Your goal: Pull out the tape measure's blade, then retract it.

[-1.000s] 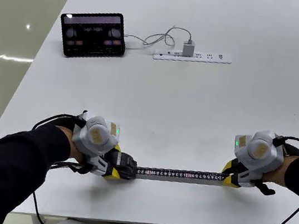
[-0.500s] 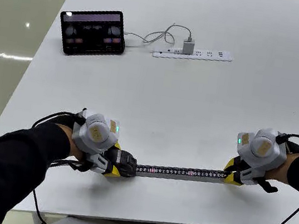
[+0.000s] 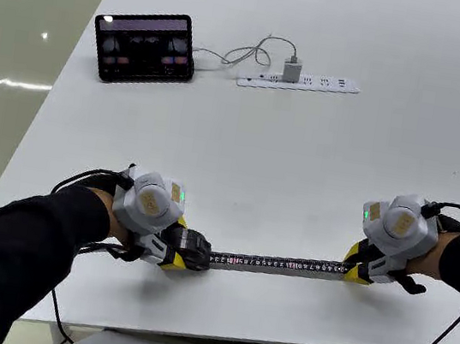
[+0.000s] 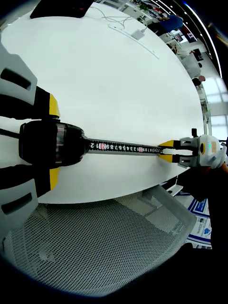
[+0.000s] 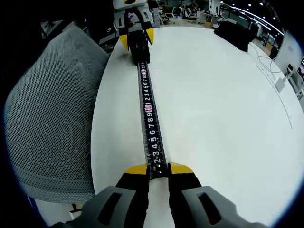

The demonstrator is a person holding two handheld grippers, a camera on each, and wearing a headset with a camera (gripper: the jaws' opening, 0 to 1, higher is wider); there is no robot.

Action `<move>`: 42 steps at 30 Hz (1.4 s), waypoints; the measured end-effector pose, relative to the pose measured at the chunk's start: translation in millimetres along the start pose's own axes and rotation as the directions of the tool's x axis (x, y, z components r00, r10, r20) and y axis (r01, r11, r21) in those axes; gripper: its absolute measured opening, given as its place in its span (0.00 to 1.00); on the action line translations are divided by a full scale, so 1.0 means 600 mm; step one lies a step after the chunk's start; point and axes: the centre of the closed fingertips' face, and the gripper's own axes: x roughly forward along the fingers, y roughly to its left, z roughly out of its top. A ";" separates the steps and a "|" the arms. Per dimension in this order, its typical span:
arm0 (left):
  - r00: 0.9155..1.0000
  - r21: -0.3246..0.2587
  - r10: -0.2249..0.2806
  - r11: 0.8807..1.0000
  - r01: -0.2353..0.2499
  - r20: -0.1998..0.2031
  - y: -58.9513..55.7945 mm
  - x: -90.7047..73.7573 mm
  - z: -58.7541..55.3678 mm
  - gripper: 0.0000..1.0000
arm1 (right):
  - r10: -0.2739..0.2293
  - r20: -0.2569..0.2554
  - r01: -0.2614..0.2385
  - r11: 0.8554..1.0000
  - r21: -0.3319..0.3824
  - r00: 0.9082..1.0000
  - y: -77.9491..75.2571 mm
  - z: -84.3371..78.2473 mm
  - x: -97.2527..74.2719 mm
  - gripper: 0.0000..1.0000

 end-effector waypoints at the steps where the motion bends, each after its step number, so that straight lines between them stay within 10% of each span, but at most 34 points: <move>1: 1.000 0.000 0.000 1.000 0.000 0.000 0.000 0.000 0.000 0.32 | 0.000 -0.001 0.000 1.000 -0.001 1.000 0.000 0.000 0.001 0.10; 15: 1.000 -0.005 0.000 1.000 0.000 0.000 0.002 0.001 -0.001 0.32 | -0.040 -0.017 0.038 0.994 -0.099 0.999 -0.001 -0.005 0.006 0.13; 20: 1.000 -0.005 0.002 1.000 -0.002 -0.001 0.002 0.002 -0.001 0.32 | -0.076 0.010 0.077 0.993 -0.085 0.997 -0.011 -0.001 0.002 0.34; 42: 0.999 -0.006 0.033 0.999 -0.033 -0.019 0.009 0.001 -0.001 0.34 | -0.063 0.043 0.063 0.998 -0.010 0.997 -0.002 0.006 -0.017 0.68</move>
